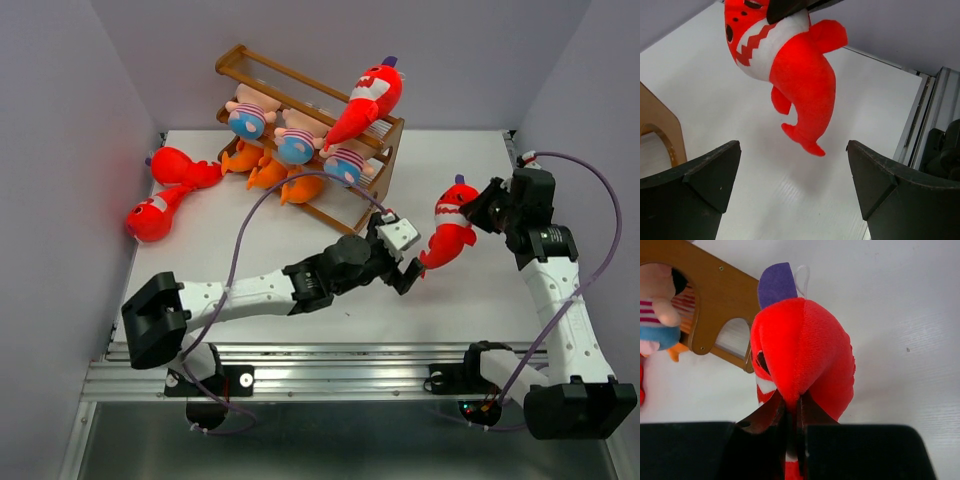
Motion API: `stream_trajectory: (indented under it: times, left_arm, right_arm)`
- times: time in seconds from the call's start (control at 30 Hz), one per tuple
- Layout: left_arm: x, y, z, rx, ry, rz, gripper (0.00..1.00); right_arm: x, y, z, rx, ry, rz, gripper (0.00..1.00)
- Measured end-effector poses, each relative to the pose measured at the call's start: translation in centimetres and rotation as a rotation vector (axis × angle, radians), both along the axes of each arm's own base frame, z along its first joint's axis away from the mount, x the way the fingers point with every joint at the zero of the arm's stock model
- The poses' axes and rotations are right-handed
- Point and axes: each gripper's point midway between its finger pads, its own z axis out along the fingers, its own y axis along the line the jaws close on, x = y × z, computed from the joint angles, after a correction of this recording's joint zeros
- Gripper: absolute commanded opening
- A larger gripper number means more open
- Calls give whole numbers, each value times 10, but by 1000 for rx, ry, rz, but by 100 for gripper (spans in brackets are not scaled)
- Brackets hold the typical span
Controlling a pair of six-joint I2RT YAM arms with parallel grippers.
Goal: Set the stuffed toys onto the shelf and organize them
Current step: Pass the stuffed toy from the right arm to the left
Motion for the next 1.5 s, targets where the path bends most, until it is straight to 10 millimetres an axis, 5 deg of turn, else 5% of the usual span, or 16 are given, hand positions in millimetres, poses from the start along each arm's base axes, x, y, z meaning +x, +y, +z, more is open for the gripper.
stream_trajectory:
  times: [0.37,0.67,0.77,0.83,0.93,1.03,1.2,1.27,1.5]
  left_arm:
    - [14,-58,-25,14,75,-17,97]
    - [17,-72,-57,70,100,-31,79]
    - [19,-77,-56,69,96,-30,51]
    - [20,-79,-54,69,91,-28,19]
    - [23,-80,-52,69,88,-24,0]
    - [22,-80,-53,75,86,-27,0]
    - [20,-80,-53,85,73,-57,0]
    - [18,-78,-55,88,71,-76,0]
    - [-11,-31,-74,143,104,-155,0]
  right_arm:
    - [-1,-11,-21,114,65,-143,1]
    - [-3,-7,-14,160,50,-142,1]
    - [-4,-4,-14,176,54,-130,1]
    - [-4,-3,-14,185,57,-126,2]
    - [-6,-3,-17,196,63,-125,7]
    - [-6,-2,-18,200,65,-122,24]
    - [-7,-2,-15,195,53,-115,82]
    - [-9,-2,-11,178,34,-103,97]
    - [-18,-2,21,80,-118,-19,100]
